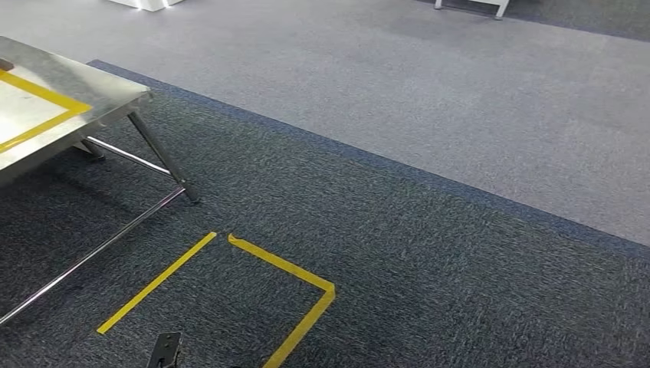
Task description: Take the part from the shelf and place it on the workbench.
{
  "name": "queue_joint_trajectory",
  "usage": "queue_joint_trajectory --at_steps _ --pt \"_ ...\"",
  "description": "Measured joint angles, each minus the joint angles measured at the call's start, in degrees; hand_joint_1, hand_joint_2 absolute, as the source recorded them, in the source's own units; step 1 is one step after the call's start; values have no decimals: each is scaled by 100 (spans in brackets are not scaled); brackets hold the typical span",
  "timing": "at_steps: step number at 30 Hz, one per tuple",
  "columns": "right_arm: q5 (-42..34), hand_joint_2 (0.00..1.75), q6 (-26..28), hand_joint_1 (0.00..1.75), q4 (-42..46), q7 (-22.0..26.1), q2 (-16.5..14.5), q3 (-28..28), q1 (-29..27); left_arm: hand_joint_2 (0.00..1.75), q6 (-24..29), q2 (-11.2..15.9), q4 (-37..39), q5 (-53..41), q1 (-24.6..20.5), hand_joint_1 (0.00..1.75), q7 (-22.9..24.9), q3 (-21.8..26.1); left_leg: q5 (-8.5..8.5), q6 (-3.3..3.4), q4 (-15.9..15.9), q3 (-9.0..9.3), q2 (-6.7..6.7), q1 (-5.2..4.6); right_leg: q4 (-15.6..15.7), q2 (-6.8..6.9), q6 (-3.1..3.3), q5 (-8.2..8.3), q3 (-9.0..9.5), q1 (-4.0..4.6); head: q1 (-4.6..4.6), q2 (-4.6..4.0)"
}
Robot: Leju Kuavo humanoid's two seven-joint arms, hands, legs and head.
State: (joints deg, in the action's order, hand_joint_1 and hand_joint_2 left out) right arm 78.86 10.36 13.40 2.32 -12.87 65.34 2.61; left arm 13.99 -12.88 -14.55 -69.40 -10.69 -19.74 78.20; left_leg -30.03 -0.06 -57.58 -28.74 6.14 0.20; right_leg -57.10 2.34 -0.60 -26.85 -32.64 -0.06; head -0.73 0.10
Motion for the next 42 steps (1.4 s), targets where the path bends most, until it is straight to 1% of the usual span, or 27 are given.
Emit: queue_joint_trajectory --at_steps 2,3,5,6,7,10,11,13,15,17,19,21,22,23,24,25,27,28,30,31,33,35,37,38,39,40,42 --pt "20 0 34 0 -13 41 -2 -16 3 0 15 -24 21 15 -7 0 -17 0 -269 -45 -391 -147 -268 23 21 -117 71 29 0 -26 21 1" --pt "28 0 44 0 -19 69 -4 -25 9 0 17 -28 34 26 0 0 -23 0 -471 -55 -773 -311 -424 29 21 -187 91 35 -6 -24 31 0" --pt "38 0 56 0 -30 118 -6 -34 12 0 19 -32 58 47 22 0 -24 0 -758 -55 -1523 -660 -548 31 20 -350 112 42 -11 -13 33 -1" --pt "42 0 67 0 -35 134 -7 -36 3 0 21 -32 69 51 27 0 -21 0 -747 -48 -1674 -746 -564 30 18 -433 113 43 -8 -8 33 -1" --pt "46 0 80 0 -38 144 -7 -38 -8 0 23 -32 75 57 25 0 -17 0 -607 -35 -1581 -725 -578 30 14 -515 112 43 0 -4 32 0" --pt "58 0 121 0 -47 162 -18 -54 -26 0 25 -31 82 82 10 0 -8 0 45 24 -558 -320 -819 37 -3 -723 102 45 19 -5 33 0" --pt "61 0 131 0 -50 164 -27 -63 -23 0 24 -29 83 87 10 0 -6 0 144 42 -294 -216 -941 48 -21 -776 89 42 10 3 31 0" --pt "64 0 143 0 -55 167 -44 -78 -21 0 24 -26 86 89 8 0 -2 -1 139 51 -104 -155 -1042 52 -48 -878 36 55 -47 1 28 1" --pt "65 0 147 0 -61 168 -55 -92 -49 0 24 -27 97 92 1 0 3 -3 129 79 -48 -150 -970 47 -49 -975 -42 84 -120 -16 29 0" --pt "65 0 149 0 -65 168 -57 -106 -83 0 24 -29 108 95 -9 0 4 -5 169 142 -2 -143 -843 59 -183 -780 -98 2 -231 -9 5 1" --pt "66 0 150 0 -66 168 -58 -118 -73 0 19 -28 116 100 -3 0 4 -7 183 186 21 -140 -680 58 -747 -440 -139 -312 -513 -3 -32 0" --pt "74 0 149 0 -66 167 -63 -124 -59 0 7 -16 121 130 23 0 5 -6 175 201 19 -147 -496 42 -1503 -301 -180 -635 -873 -26 -47 0" --pt "83 0 149 0 -66 167 -66 -126 -66 0 1 -7 122 150 32 0 7 -5 170 201 19 -148 -409 39 -1702 -274 -195 -675 -960 -38 -46 0" --pt "92 0 150 0 -66 170 -72 -127 -79 0 -3 3 122 171 36 0 9 -5 164 196 18 -145 -334 37 -1661 -250 -206 -602 -923 -49 -49 1" --pt "107 0 152 0 -66 179 -76 -128 -92 0 -5 11 122 186 38 0 10 -4 156 185 18 -136 -268 38 -1381 -206 -208 -437 -759 -58 -48 1" --pt "122 0 154 0 -66 192 -82 -133 -99 0 -8 18 122 198 38 0 11 -4 143 166 17 -120 -207 35 -954 -102 -204 -257 -517 -61 -50 1" --pt "149 0 155 0 -66 222 -99 -154 -88 0 -11 33 122 214 40 0 14 -4 110 109 7 -97 -100 5 -251 113 -152 -61 -105 -30 -44 1" --pt "156 0 154 0 -66 234 -106 -166 -83 0 -13 39 122 218 40 0 18 -4 97 79 2 -86 -54 -10 -103 167 -116 -53 -21 -14 -40 1" --pt "169 0 149 0 -66 267 -116 -184 -95 0 -13 47 122 233 37 0 30 -4 85 23 5 -63 40 -15 -81 77 -37 -61 -23 5 -30 1" --pt "180 0 147 0 -66 288 -118 -194 -109 0 -13 48 122 249 33 0 37 -4 58 -12 -7 -47 34 -2 -70 20 -3 -52 -23 2 -31 1" --pt "209 0 144 0 -66 346 -124 -229 -108 0 -10 50 123 293 28 0 55 -4 -152 -66 -275 -135 -185 27 -44 -103 77 -25 -16 -14 -10 0" --pt "242 0 143 0 -67 394 -128 -273 -66 0 2 57 124 326 31 0 79 -4 -531 -79 -975 -436 -474 39 -39 -245 133 -11 -21 -12 15 0" --pt "269 0 143 0 -68 416 -128 -313 -25 0 18 64 125 343 32 0 101 -4 -730 -66 -1590 -730 -560 35 -41 -416 149 -7 -22 7 18 1" --pt "274 0 144 0 -68 420 -128 -331 -14 0 24 67 126 345 25 0 107 -4 -661 -52 -1628 -764 -574 34 -45 -504 149 -6 -15 15 16 1" --pt "279 0 145 0 -68 420 -128 -346 -7 0 28 69 126 346 16 0 111 -5 -482 -32 -1446 -700 -597 33 -50 -590 149 -6 -6 19 16 1" --pt "283 0 146 0 -69 420 -127 -361 1 0 29 71 126 346 4 0 119 -6 -230 -8 -1084 -557 -669 34 -57 -674 147 -6 4 20 15 0" --pt "289 0 147 0 -82 396 -128 -390 36 0 37 79 127 345 -19 0 152 -9 107 33 -377 -276 -959 44 -81 -819 124 0 -7 19 12 0"
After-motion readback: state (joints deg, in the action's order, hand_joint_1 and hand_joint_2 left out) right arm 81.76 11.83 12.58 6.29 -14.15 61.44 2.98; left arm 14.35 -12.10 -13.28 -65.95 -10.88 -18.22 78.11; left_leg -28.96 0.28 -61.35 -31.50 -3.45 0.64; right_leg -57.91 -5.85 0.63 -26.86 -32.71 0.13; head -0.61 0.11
